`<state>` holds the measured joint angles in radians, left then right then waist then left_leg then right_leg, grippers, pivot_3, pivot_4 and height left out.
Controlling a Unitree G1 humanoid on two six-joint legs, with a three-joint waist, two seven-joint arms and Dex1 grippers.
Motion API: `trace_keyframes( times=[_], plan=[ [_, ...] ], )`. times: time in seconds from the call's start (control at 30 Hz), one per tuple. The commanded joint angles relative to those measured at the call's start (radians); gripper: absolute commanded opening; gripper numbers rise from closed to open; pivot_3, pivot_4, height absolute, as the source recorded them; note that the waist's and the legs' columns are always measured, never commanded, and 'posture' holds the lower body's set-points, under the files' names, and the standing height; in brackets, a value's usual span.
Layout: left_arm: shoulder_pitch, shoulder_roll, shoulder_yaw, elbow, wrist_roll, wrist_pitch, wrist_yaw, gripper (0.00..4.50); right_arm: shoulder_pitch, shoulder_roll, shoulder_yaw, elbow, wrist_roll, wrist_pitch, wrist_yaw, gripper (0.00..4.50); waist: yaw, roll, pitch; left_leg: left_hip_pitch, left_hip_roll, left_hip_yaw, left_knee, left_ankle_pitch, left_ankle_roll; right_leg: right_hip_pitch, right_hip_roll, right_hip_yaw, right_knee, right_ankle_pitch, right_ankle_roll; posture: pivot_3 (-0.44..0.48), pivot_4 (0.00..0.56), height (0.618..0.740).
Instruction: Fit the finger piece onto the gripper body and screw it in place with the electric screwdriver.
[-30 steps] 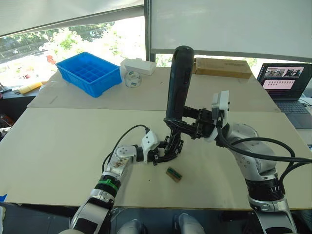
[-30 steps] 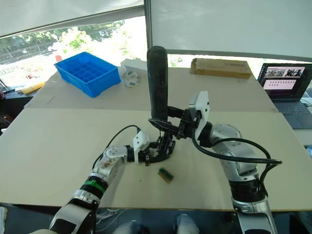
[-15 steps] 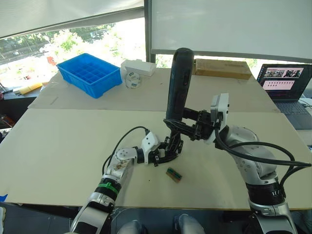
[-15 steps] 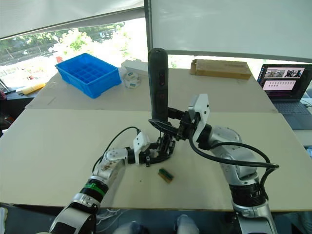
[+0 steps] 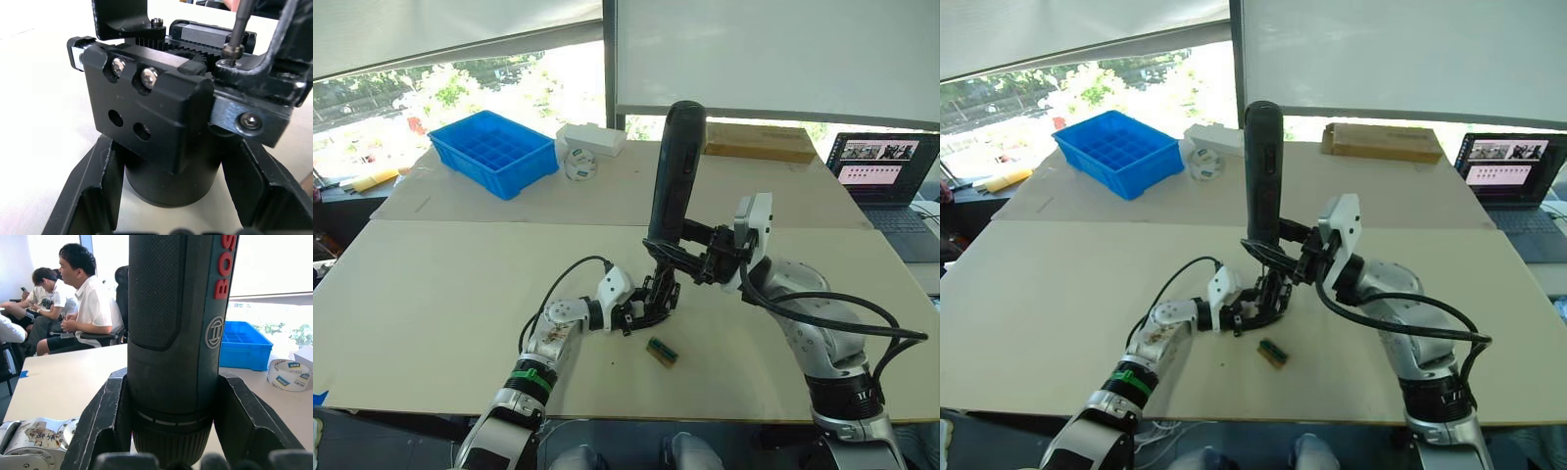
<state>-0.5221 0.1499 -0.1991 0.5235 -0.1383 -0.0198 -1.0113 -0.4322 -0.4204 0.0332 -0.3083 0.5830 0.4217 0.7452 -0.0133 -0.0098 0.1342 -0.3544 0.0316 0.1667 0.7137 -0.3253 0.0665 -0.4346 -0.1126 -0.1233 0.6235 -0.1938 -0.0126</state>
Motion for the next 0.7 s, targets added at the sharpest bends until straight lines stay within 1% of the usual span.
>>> trace_keyframes(
  times=[0.03, 0.4, 0.7],
  plan=[
    [0.021, -0.006, -0.017, -0.002, -0.004, 0.009, -0.016, 2.36, 0.05, -0.014, 0.046, 0.054, -0.052, 0.055, -0.017, 1.91, 0.0, -0.001, -0.003, 0.0, 0.0, 0.0, 0.0, 0.0, 0.0, 0.0, 0.0, 0.0, 0.0, 0.0, 0.0, 0.0, 0.15, 0.74],
    [0.019, -0.008, -0.015, 0.007, -0.004, 0.003, -0.017, 2.36, 0.049, -0.028, 0.048, 0.048, -0.051, 0.058, -0.013, 1.91, 0.0, -0.001, -0.004, 0.0, 0.0, 0.0, -0.001, 0.0, 0.0, 0.0, -0.001, 0.0, -0.001, 0.0, -0.001, 0.0, 0.15, 0.74],
    [0.021, -0.006, -0.016, 0.008, -0.003, 0.001, -0.019, 2.36, 0.019, -0.047, 0.029, 0.039, -0.033, 0.063, 0.002, 1.91, 0.001, -0.001, -0.004, 0.0, 0.0, -0.001, -0.001, 0.0, 0.0, 0.0, -0.001, 0.0, -0.001, 0.0, -0.001, 0.0, 0.15, 0.74]
  ],
)
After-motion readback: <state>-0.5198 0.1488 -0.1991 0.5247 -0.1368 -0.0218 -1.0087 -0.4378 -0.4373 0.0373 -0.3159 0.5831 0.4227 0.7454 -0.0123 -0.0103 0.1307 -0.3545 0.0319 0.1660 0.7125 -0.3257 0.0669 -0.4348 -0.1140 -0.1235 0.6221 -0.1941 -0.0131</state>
